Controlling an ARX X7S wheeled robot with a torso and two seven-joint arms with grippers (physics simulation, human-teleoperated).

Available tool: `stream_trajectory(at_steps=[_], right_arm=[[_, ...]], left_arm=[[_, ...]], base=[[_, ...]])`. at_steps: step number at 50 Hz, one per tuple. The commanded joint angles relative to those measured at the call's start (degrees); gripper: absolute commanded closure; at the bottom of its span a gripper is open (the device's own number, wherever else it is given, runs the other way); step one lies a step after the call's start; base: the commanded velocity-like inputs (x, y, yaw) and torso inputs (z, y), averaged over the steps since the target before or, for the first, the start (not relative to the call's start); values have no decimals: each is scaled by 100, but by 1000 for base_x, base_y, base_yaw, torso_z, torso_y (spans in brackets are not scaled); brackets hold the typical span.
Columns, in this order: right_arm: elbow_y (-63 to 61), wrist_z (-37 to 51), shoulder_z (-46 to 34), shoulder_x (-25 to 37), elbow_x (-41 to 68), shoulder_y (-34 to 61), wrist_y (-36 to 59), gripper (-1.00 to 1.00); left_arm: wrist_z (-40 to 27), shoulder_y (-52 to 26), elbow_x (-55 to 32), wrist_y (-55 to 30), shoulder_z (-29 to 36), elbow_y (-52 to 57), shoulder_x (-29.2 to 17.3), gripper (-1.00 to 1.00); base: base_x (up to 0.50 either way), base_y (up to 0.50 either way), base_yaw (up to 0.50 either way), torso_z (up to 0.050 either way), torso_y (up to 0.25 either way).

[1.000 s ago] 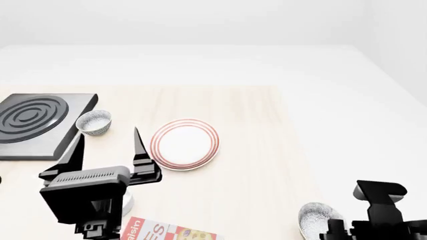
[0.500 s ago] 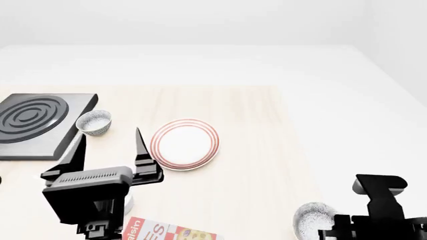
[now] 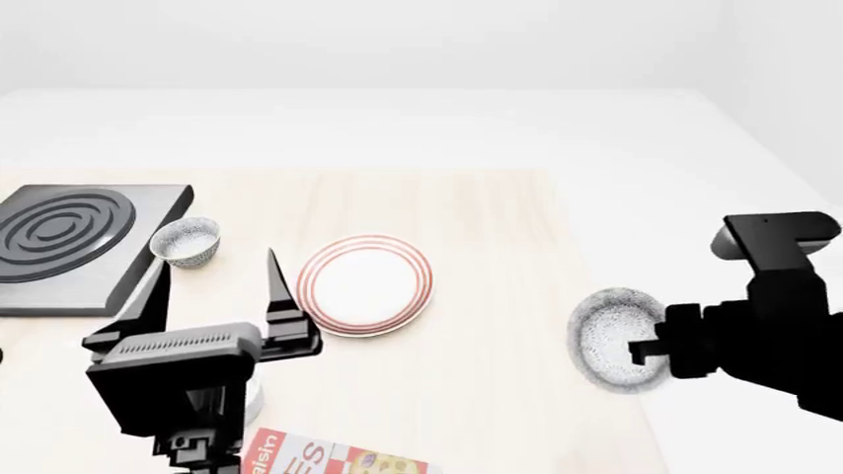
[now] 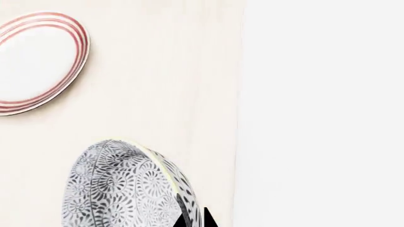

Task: Pick the akita bowl next to the cookies box and place it on the plate.

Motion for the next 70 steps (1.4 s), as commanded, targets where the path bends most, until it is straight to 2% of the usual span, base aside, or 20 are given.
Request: stream_trajectory(at_steps=[1,4,6,9,14,18,24,28,37,39,47,52,56,58,62,64,65,67,70], right_arm=[[552,-983,-470,-838,-1316,1549,117,100],[837,-1623,-727,-1049,-1945,1862,-98,100],[1353,-2610,-1342,-1348,-2918,2254,-525,100],[2169,-3636,-1829,-1739,-3674,2566,-1182,100],[3632,-4989,-2513,-2478,-4564,2978,-2102,100],[4666,-5736,-2790,-3017,-4954,3188,-2706,100],[7700,-7470,-3228,-4420,-5804,3748,-4412,100],[7711,-7664,-2385,-4629,-6288,3568,-4372,100],[7713,-7726,1470,-5111,-9170,3129,-4135,100],[7713,-7800,1861,-5156,-9385,3107,-4022,100],[7713,-7712,1445,-5158,-7785,2988,-3618,100],[7713,-7085,189,-5158,-6087,2932,-3681,100],[7713,-6493,-1592,-5158,-3568,2957,-3826,100],[7713,-6309,-2124,-5158,-2620,2960,-3999,100],[7713,-6309,-2124,-5158,-2620,2960,-3999,100],[7713,-6309,-2124,-5158,-2620,2960,-3999,100],[7713,-6179,-2952,-5137,-1760,2989,-4462,100],[7713,-6244,-4018,-5101,-49,3014,-4689,100],[7713,-6586,-6584,-5042,2498,3220,-5199,100]], left_arm=[[193,28,-10,1,-156,7,67,-100],[191,24,-8,17,-145,-23,69,-100],[186,28,-14,14,-143,-17,64,-100],[173,7,-39,16,-172,-49,62,-100],[149,18,-69,39,-214,-61,50,-100],[138,24,-94,117,-282,-139,37,-100],[84,112,-82,215,-326,-174,38,-100],[89,151,-40,281,-289,-218,36,-100],[21,265,13,399,-389,-267,-33,-100],[0,313,10,404,-421,-219,-60,-100],[-58,647,-57,481,-572,-11,-171,-100],[-132,787,-38,429,-597,110,-201,-100],[-174,896,-130,370,-677,242,-242,-100],[-171,905,-184,367,-718,241,-260,-100],[-131,855,-241,229,-740,131,-346,-100],[-79,1051,563,1255,-547,-194,-353,-100],[-69,1110,654,1328,-496,-207,-362,-100],[-97,1097,620,1202,-501,-195,-352,-100],[-9,1111,287,1013,-557,-122,-402,-100]], base=[[0,0,0,0,0],[0,0,0,0,0],[0,0,0,0,0],[0,0,0,0,0],[0,0,0,0,0],[0,0,0,0,0],[0,0,0,0,0],[0,0,0,0,0],[0,0,0,0,0],[0,0,0,0,0],[0,0,0,0,0],[0,0,0,0,0],[0,0,0,0,0],[0,0,0,0,0],[0,0,0,0,0],[0,0,0,0,5],[0,0,0,0,0],[0,0,0,0,0],[0,0,0,0,0]])
